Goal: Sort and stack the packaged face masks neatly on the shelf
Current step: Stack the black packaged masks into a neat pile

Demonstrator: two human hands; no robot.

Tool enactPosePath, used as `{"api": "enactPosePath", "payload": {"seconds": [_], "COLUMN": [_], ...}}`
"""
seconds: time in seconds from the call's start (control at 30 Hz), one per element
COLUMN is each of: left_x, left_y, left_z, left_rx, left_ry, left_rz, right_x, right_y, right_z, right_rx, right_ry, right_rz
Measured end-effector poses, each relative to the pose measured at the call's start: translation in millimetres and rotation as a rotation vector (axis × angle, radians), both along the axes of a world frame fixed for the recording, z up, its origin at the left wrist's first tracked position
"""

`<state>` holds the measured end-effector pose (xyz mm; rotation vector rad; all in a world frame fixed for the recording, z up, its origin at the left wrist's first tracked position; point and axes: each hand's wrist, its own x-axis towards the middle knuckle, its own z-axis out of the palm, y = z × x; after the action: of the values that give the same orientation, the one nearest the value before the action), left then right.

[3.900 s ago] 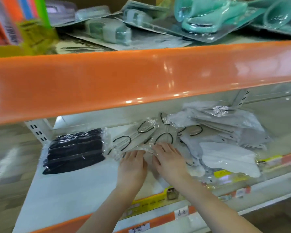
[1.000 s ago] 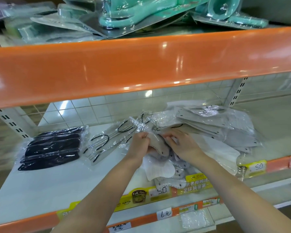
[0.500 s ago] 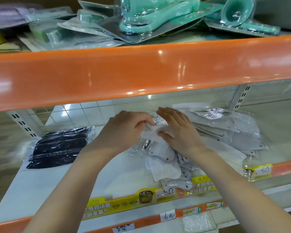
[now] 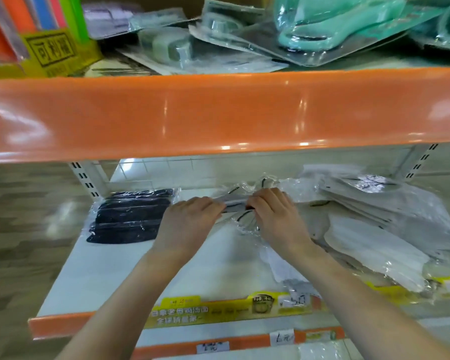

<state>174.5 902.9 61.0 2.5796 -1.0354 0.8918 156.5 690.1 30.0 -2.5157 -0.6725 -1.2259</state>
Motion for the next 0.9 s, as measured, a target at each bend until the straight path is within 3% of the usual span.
{"api": "enactPosePath", "payload": {"seconds": [0.27, 0.53, 0.9], "left_x": [10, 24, 18], "left_y": [83, 162, 203], "left_z": [-32, -52, -99], "left_rx": [-0.090, -0.073, -0.049], "left_ry": [-0.040, -0.050, 0.260], "left_rz": [0.103, 0.182, 0.147], "right_x": [23, 46, 30], "right_y": [78, 161, 212], "right_z": [-19, -27, -70], "right_rx": [-0.057, -0.093, -0.118], "right_ry": [0.070, 0.182, 0.462], "right_rz": [0.142, 0.150, -0.008]}}
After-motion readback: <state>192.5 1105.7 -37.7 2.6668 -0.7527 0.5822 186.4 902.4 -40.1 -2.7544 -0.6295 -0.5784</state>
